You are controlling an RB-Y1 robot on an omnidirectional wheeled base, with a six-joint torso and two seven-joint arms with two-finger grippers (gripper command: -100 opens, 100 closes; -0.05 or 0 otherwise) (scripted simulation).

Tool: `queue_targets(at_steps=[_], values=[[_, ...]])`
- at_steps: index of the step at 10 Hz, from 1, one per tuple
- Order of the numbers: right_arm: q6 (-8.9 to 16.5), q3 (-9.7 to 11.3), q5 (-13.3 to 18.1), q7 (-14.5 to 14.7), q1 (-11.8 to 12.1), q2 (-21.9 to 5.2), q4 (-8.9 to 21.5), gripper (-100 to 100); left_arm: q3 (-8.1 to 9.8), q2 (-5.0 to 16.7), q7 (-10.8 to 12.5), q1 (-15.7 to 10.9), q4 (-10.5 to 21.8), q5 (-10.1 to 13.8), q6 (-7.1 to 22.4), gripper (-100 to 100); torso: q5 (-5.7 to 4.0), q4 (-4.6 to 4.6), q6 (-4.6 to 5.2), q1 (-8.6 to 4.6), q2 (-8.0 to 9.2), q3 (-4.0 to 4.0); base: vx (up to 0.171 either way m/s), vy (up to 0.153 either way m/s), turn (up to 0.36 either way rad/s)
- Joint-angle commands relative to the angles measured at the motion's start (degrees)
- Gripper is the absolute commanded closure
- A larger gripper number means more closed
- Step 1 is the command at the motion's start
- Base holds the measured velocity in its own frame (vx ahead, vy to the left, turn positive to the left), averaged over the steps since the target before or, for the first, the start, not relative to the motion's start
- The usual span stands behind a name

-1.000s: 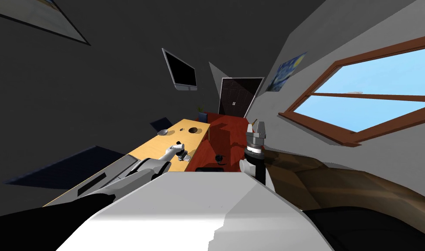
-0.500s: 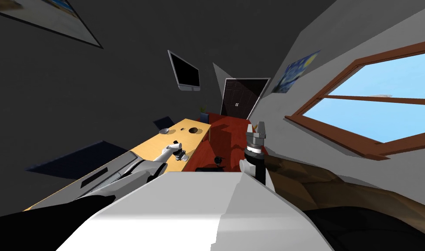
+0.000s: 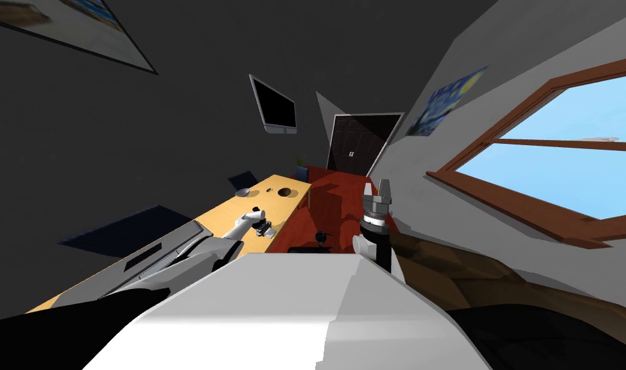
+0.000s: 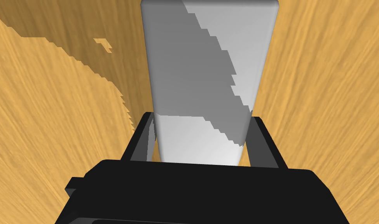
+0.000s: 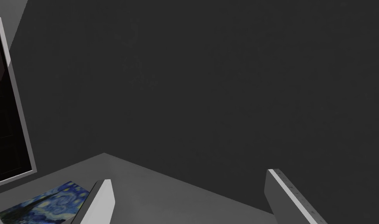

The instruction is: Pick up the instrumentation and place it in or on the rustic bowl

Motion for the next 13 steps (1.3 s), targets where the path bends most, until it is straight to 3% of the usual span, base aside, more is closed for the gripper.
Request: queue_targets(at_steps=[1, 4, 8, 10, 11, 13], values=[[0.00, 0.00, 0.00, 0.00, 0.00, 0.00, 0.00, 0, 0.75, 2.48, 0.14, -2.21, -1.05, 0.02, 0.38, 100, 0.00, 0.00, 0.00, 0.00, 0.00, 0.00, -0.059, 0.008, 0.066], [0.00, 0.00, 0.00, 0.00, 0.00, 0.00, 0.00, 0, 0.75, 2.48, 0.14, -2.21, -1.05, 0.02, 0.38, 100, 0.04, 0.13, -0.04, 0.18, 0.27, 0.20, -0.036, 0.020, 0.015], [0.00, 0.00, 0.00, 0.00, 0.00, 0.00, 0.00, 0, 2.31, 6.75, 0.86, -5.82, -2.34, 0.65, 1.57, 100, -0.02, 0.20, -0.09, 0.14, 0.27, 0.23, -0.029, 0.009, 0.040], [0.00, 0.00, 0.00, 0.00, 0.00, 0.00, 0.00, 0, 2.31, 6.75, 0.86, -5.82, -2.34, 0.65, 1.57, 100, 0.01, 0.23, -0.09, 0.12, 0.31, 0.27, -0.009, 0.003, 0.010], [0.00, 0.00, 0.00, 0.00, 0.00, 0.00, 0.00, 0, 3.41, 9.22, 1.63, -7.73, -2.66, 1.48, 2.69, 100, 0.01, 0.20, -0.06, 0.08, 0.28, 0.24, 0.001, -0.009, 0.039], [0.00, 0.00, 0.00, 0.00, 0.00, 0.00, 0.00, 0, 3.41, 9.22, 1.63, -7.73, -2.51, 1.48, 2.69, 100, -0.03, 0.23, -0.11, 0.04, 0.23, 0.23, 0.009, -0.006, 0.019]])
